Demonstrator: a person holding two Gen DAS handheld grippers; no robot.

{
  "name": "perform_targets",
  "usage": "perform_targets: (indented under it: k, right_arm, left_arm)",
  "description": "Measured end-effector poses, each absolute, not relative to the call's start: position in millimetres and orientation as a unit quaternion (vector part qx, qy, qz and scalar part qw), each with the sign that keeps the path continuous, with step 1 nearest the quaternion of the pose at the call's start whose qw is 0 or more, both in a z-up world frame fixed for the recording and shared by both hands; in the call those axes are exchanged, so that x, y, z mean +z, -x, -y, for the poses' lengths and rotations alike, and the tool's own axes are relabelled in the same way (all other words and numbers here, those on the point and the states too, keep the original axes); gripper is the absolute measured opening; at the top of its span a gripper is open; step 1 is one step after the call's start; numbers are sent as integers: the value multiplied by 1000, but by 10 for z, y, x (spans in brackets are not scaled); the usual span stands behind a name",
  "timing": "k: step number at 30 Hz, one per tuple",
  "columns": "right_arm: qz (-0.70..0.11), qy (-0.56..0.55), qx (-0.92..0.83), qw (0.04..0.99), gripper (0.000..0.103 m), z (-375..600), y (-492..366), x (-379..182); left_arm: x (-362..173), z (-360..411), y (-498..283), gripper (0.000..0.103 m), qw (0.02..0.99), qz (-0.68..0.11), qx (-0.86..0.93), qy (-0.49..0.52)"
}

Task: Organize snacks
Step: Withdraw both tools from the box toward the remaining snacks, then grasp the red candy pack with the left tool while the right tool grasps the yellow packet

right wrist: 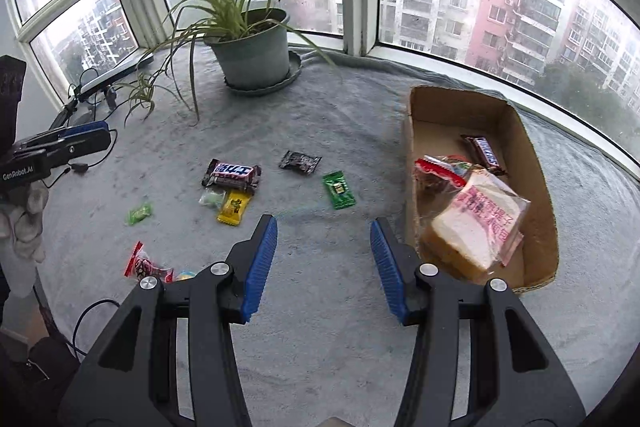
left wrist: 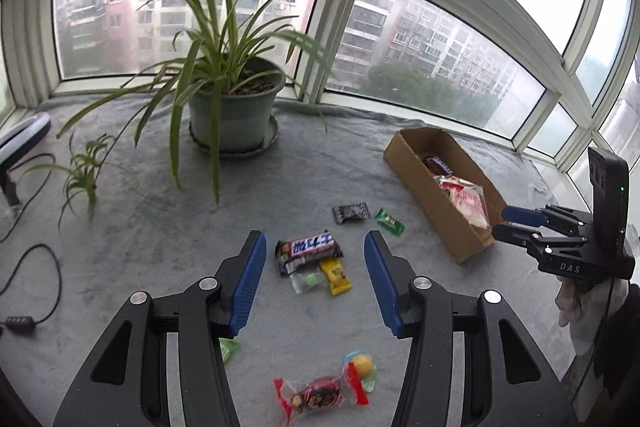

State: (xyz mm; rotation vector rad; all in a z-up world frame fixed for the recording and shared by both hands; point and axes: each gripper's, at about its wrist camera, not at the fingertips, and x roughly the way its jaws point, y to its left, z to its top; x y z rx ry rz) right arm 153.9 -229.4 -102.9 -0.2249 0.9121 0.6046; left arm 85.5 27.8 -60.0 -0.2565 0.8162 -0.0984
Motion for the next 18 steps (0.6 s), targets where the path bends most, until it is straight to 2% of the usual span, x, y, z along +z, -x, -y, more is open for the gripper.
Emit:
perform_targets:
  k: [15,18]
  right_arm:
    - [-492,81,316,807,51,1750,-1682,-1544]
    - [-506,81,322,796,51,1608,-1737,-1655]
  left_arm:
    - [-1262,-178,-120,50,873,-475,-62,92]
    - [-1337,-42,-95,58,870,-484,-74,63]
